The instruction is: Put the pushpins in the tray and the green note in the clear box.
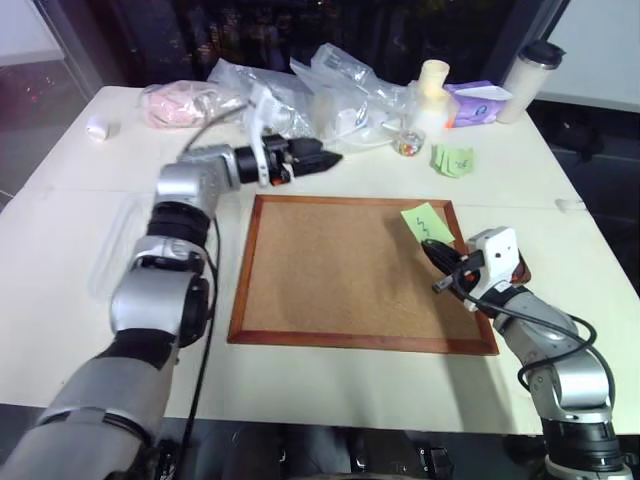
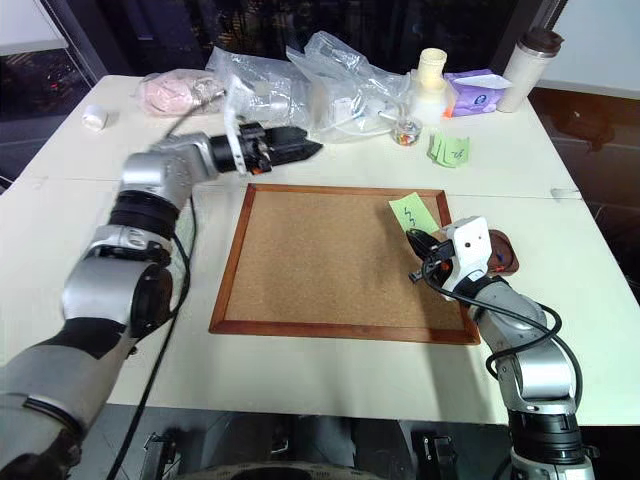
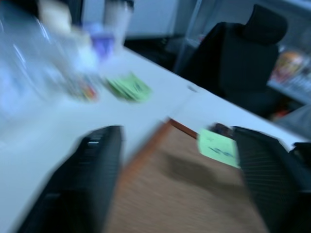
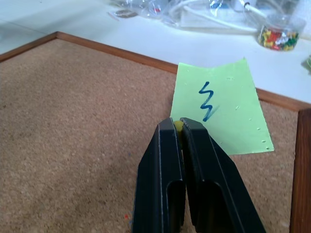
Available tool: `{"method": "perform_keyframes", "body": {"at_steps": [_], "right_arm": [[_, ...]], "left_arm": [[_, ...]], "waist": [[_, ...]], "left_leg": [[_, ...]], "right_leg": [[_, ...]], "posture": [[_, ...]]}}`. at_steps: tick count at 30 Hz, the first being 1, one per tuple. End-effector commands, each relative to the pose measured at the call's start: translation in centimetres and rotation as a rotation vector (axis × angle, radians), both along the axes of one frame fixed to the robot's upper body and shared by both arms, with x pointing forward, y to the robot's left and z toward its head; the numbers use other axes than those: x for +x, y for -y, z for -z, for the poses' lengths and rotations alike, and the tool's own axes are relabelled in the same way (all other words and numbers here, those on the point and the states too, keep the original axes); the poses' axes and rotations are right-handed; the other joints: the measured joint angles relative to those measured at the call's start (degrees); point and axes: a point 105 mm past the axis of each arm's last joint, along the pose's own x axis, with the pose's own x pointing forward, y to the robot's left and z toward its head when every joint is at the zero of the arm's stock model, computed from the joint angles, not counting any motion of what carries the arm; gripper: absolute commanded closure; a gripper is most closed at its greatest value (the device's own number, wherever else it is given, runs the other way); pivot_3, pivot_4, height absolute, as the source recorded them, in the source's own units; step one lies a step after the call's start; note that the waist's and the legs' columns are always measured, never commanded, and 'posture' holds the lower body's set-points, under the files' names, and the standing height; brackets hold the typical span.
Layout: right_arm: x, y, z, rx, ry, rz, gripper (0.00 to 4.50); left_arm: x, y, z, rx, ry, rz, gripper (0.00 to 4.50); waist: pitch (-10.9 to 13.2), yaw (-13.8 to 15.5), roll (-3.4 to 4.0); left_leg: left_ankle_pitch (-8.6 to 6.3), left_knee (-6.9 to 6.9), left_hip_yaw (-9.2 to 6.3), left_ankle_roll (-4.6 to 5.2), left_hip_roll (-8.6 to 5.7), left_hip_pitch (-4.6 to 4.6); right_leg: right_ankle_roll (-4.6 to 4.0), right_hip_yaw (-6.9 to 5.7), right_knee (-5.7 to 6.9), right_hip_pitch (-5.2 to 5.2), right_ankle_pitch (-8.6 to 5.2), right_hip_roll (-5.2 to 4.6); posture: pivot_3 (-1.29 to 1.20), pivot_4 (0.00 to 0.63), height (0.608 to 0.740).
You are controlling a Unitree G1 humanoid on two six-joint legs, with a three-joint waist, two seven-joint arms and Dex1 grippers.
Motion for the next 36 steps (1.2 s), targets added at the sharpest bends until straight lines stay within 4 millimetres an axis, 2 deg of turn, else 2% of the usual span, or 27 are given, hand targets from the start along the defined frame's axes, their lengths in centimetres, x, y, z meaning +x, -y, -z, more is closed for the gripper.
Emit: {"method": "perform_keyframes", "body": {"at_steps": [1,10,15,18,23,26,33,36], "right_arm": [[-0.2,-0.4,-1.9,-0.022,0.077,-0.013,4.50],[-0.6,-1.1,-3.5,-0.062,0.124,-0.030,4.50],[-0.7,-1.6,-3.8,-0.068,0.131,-0.038,4.50],[-0.9,-1.8,-4.0,-0.068,0.136,-0.045,4.50],[-1.1,-1.9,-4.3,-0.074,0.144,-0.048,4.50],[-1.1,-1.9,-4.7,-0.083,0.153,-0.049,4.50],[-1.2,-1.7,-5.0,-0.094,0.161,-0.046,4.50],[-1.2,-1.7,-5.0,-0.095,0.160,-0.046,4.50]], "left_arm": [[0.0,2.2,0.1,-0.018,-0.137,-0.009,0.02],[-2.5,8.3,2.2,-0.249,-0.546,0.116,0.02],[-3.1,10.3,2.0,-0.308,-0.589,0.138,0.02],[-2.6,11.5,1.9,-0.379,-0.612,0.079,0.02],[-1.9,12.3,1.9,-0.463,-0.661,-0.003,0.02],[-2.3,13.2,2.2,-0.476,-0.674,0.010,0.83],[-2.6,13.4,2.6,-0.466,-0.678,0.018,4.29],[-2.5,13.3,2.7,-0.458,-0.676,0.014,4.43]], "waist": [[0.06,0.00,-0.02],[0.21,-0.10,0.03],[0.20,-0.05,0.03],[0.20,0.00,0.03],[0.20,-0.07,0.03],[0.20,-0.01,0.03],[0.20,-0.03,0.03],[0.20,-0.05,0.03]], "left_leg": [[0.00,0.01,0.00,0.00,-0.01,0.00],[0.04,-0.01,0.00,-0.07,-0.02,0.01],[0.05,0.01,0.00,-0.09,-0.04,0.01],[0.06,0.01,-0.01,-0.11,-0.04,0.02],[0.06,0.01,-0.01,-0.11,-0.05,0.03],[0.07,0.01,-0.01,-0.13,-0.07,0.03],[0.07,0.01,-0.01,-0.13,-0.10,0.03],[0.09,0.01,-0.01,-0.15,-0.09,0.04]], "right_leg": [[0.01,0.00,0.00,0.01,0.00,0.00],[0.01,0.00,0.03,0.00,0.00,0.01],[0.01,0.00,0.05,0.01,0.01,0.00],[0.01,0.00,0.07,0.01,0.01,0.00],[0.01,0.00,0.08,0.01,0.01,-0.01],[0.01,0.00,0.09,0.01,0.01,-0.01],[0.01,-0.01,0.09,0.02,0.01,-0.02],[0.01,-0.01,0.10,0.02,0.01,-0.01]], "posture": [[0.00,0.150,0.735],[0.00,0.150,0.735],[0.00,0.150,0.735],[0.00,0.150,0.735],[0.00,0.150,0.735],[0.00,0.150,0.735],[0.00,0.150,0.735],[0.00,0.150,0.735]]}}
